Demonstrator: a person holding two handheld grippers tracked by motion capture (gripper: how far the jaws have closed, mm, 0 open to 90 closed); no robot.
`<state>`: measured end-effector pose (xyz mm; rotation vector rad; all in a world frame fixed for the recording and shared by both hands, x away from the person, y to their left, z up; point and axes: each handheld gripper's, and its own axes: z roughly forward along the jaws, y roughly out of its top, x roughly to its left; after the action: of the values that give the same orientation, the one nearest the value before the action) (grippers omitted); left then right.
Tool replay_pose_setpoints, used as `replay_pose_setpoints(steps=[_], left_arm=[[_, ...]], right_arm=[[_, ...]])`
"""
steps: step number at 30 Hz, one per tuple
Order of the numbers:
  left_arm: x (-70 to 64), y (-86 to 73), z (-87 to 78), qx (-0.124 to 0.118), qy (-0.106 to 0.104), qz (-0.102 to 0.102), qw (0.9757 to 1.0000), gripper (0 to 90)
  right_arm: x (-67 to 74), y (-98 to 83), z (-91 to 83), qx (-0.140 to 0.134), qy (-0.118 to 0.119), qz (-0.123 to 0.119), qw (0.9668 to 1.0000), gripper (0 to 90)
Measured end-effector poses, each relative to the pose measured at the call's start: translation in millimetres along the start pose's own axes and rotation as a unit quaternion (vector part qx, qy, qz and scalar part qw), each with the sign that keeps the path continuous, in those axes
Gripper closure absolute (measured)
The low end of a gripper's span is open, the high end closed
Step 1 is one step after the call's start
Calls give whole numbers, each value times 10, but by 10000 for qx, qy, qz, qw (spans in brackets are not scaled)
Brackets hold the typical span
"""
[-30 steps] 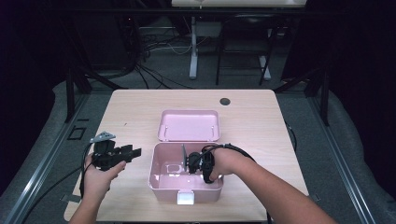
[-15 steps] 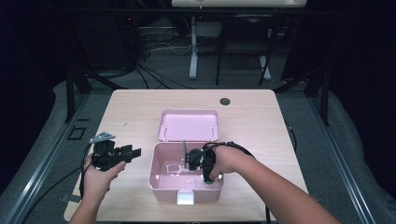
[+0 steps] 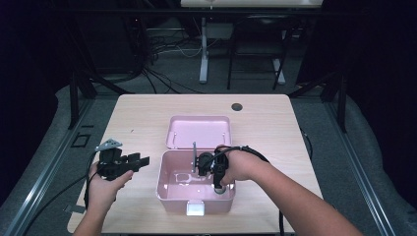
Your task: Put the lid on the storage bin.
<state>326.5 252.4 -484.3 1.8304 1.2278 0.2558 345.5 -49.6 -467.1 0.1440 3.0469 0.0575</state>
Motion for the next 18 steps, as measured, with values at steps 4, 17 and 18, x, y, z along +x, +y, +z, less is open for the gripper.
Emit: replay_pose_setpoints(steps=[4, 17, 18], left_arm=[[-16, 5, -3, 2, -12, 34, 10000, 501], [-73, 14, 10, 13, -93, 136, 9999, 502], [-77, 15, 9, 19, -99, 144, 9998, 502]], right_arm=[[-37, -26, -60, -104, -18, 161, 9998, 458], [-124, -96, -319, -440, -148, 469, 9978, 447], [-135, -106, -340, -488, -161, 511, 9974, 447]])
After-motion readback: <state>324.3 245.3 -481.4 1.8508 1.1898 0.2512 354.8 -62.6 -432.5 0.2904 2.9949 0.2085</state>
